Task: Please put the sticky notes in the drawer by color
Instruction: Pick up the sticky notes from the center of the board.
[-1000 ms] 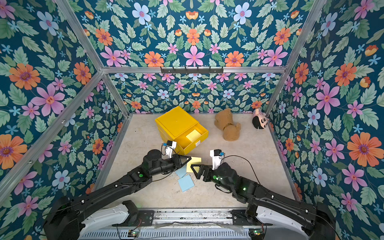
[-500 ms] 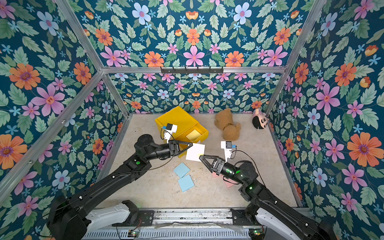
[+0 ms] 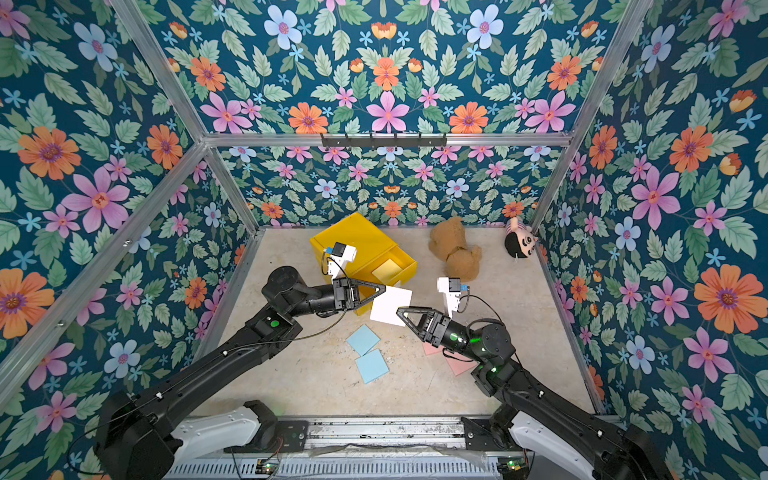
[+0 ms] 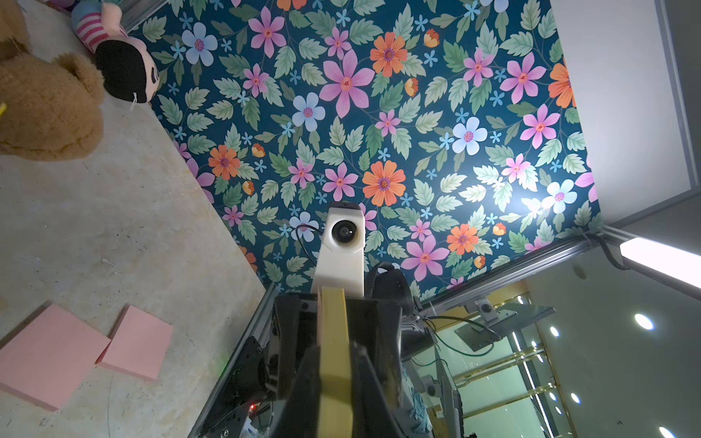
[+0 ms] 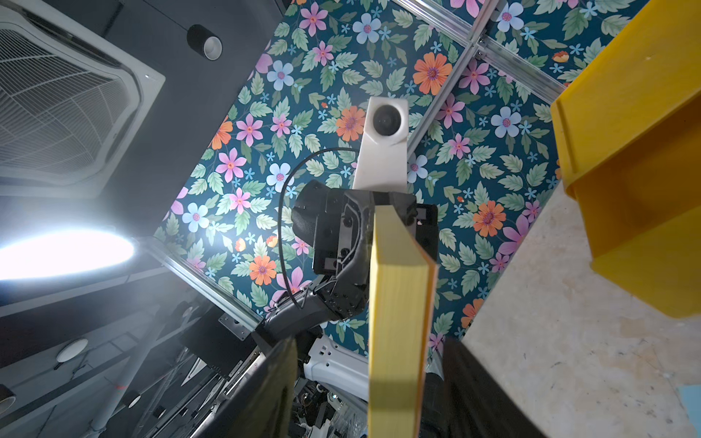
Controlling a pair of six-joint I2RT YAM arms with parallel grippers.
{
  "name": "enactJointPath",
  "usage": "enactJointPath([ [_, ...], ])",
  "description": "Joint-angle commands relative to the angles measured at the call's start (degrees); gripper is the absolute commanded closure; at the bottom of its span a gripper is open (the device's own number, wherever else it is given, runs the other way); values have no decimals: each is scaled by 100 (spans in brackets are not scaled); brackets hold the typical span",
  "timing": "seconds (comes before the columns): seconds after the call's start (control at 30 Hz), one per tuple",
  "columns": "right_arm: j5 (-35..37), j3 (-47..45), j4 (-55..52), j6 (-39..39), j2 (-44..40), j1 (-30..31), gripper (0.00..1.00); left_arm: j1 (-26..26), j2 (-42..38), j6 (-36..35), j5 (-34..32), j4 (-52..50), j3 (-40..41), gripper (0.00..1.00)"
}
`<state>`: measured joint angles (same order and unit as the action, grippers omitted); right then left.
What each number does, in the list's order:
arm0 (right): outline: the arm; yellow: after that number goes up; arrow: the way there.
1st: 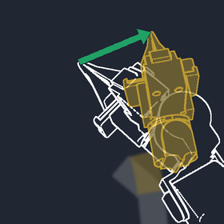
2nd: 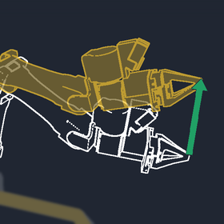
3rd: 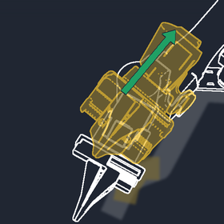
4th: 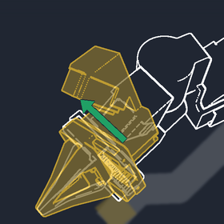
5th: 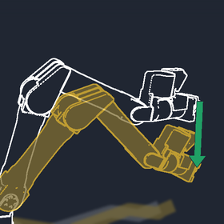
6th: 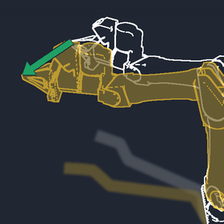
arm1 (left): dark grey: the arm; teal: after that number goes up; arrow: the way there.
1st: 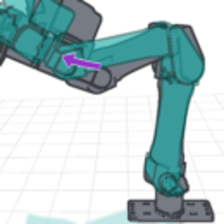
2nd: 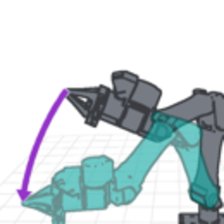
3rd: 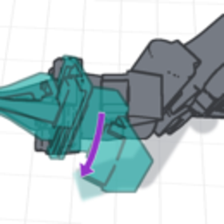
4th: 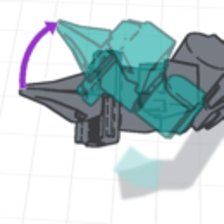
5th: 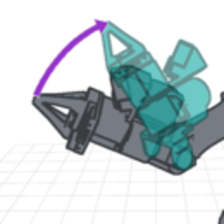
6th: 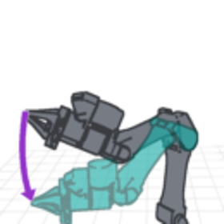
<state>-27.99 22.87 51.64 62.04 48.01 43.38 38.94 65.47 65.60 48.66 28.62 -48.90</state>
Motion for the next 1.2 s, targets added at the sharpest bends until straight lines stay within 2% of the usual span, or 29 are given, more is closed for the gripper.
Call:
enactJointPath([
  [0.0, 34, 7, 261, 39, -69, 4, 45, -6, 34, -39, 55, 214, -5, 100],
  [0.2, 244, -105, 77, 1, -202, 3, 78, -9, 73, -48, 54, 221, -15, 100],
  [0.37, 413, -116, -85, -17, -237, 4, 93, -18, 93, -59, -22, 183, -15, 98],
  [0.43, 494, -116, -131, -12, -248, 0, 96, -26, 90, -88, -74, 139, -25, 79],
  [0.47, 577, -108, -203, -8, -276, 4, 98, -50, 75, -143, -111, 93, -38, 64],
  [0.53, 790, -71, -407, 9, -316, 4, 100, -126, 3, -258, -291, -49, -34, 49],
  [0.57, 946, -27, -604, -3, -341, 4, 100, -211, -72, -369, -448, -265, -46, 38],
  [0.6, 1089, 61, -882, -37, -346, 4, 100, -321, -167, -531, -642, -498, -69, 32],
  [0.67, 1388, 221, -1358, -125, -350, 5, 100, -489, -418, -1026, -1181, -1246, -169, 16],
  [0.7, 1582, 312, -1626, -139, -345, 3, 100, -562, -550, -1374, -1548, -1777, -301, 14],
  [0.77, 2009, 574, -2266, -142, -279, -28, 100, -606, -745, -2025, -2447, -2765, -546, 2],
  [0.9, 2851, 1157, -3263, 140, -73, -64, 100, -608, -1173, -2643, -4147, -3631, -490, 0],
  [0.97, 3137, 1549, -3786, 223, 104, -62, 100, -599, -1394, -2821, -4579, -3652, -290, 0],
  [1.07, 3379, 2208, -4615, 348, 534, -58, 100, -598, -1586, -3030, -4935, -3536, 26, 0],
  [1.17, 3463, 2762, -5272, 689, 1091, -58, 100, -598, -1651, -3027, -5002, -3187, 376, 0],
])
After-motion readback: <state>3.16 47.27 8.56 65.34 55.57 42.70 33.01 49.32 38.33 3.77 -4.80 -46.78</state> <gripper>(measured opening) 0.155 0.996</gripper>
